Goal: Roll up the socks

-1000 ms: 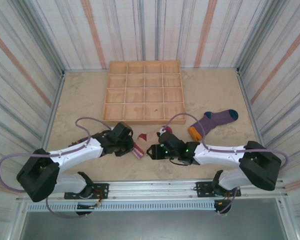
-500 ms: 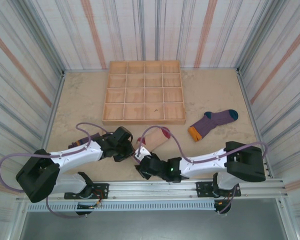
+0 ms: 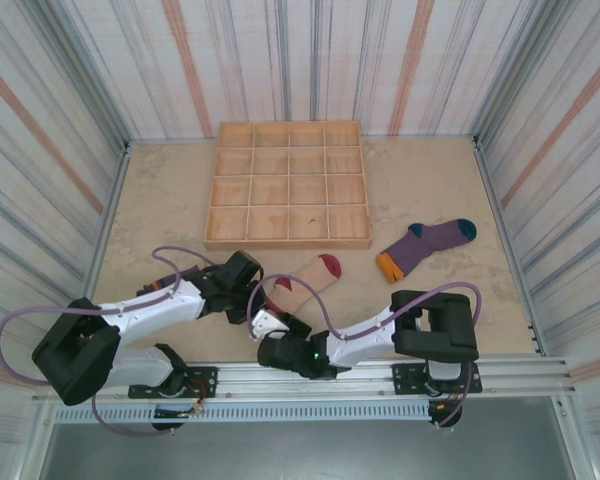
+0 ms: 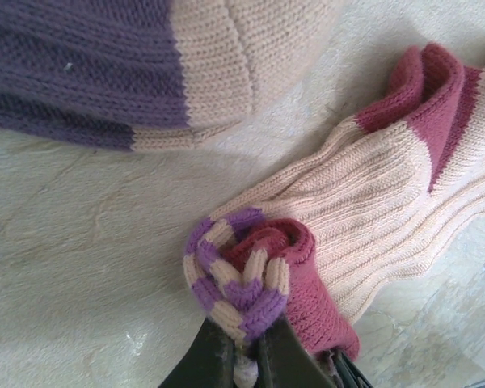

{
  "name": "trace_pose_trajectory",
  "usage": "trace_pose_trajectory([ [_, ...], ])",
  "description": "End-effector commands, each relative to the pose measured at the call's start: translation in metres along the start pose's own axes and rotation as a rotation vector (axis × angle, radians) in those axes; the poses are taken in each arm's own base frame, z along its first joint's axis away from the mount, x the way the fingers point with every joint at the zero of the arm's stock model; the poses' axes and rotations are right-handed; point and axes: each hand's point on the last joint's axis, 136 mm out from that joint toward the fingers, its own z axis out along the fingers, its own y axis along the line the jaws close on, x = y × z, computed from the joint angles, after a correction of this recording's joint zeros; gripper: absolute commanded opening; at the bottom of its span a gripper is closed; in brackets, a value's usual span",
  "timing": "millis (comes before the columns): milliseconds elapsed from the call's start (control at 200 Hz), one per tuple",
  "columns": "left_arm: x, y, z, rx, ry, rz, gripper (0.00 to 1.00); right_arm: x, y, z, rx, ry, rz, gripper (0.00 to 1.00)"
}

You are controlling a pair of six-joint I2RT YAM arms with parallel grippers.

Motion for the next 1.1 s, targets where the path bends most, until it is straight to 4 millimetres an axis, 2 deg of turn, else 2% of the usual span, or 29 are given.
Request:
trace_pose_trajectory([
  [0, 0.005, 0.006, -0.003, -0.033, 0.040, 0.016, 0.00, 0.003, -0.006, 0.010, 0.034, 0.016, 0.005, 0.53],
  [110, 0.005, 0.005, -0.004, -0.036, 0.048, 0.022, 0.00, 0.009, -0.008, 0.014, 0.043, 0.034, 0.019, 0.48],
  [160, 0.005, 0.005, -0.003, -0.036, 0.053, 0.021, 0.00, 0.011, -0.009, 0.016, 0.045, 0.041, 0.023, 0.43],
  [371, 0.006, 0.003, -0.001, -0.025, 0.060, 0.027, 0.00, 0.021, -0.013, 0.021, 0.000, 0.077, 0.117, 0.06],
  [416, 0.006, 0.003, -0.002, -0.019, 0.055, 0.028, 0.08, 0.023, -0.014, 0.021, -0.018, 0.084, 0.149, 0.00],
  [471, 0.005, 0.001, -0.003, -0.002, 0.046, 0.027, 0.19, 0.025, -0.014, 0.019, -0.048, 0.087, 0.190, 0.00],
  [556, 0.004, 0.000, -0.007, 0.010, 0.035, 0.019, 0.43, 0.028, -0.012, 0.018, -0.126, 0.095, 0.276, 0.00],
  [636, 0.003, 0.000, -0.011, 0.023, 0.017, 0.015, 0.56, 0.032, -0.011, 0.018, -0.185, 0.101, 0.359, 0.00],
  [907, -0.002, 0.007, -0.027, 0.064, -0.056, -0.019, 0.62, 0.043, -0.016, 0.024, -0.323, 0.123, 0.600, 0.00],
  [1097, -0.007, 0.004, -0.032, 0.114, -0.098, -0.017, 0.62, 0.039, -0.022, 0.022, -0.497, 0.115, 0.835, 0.00],
])
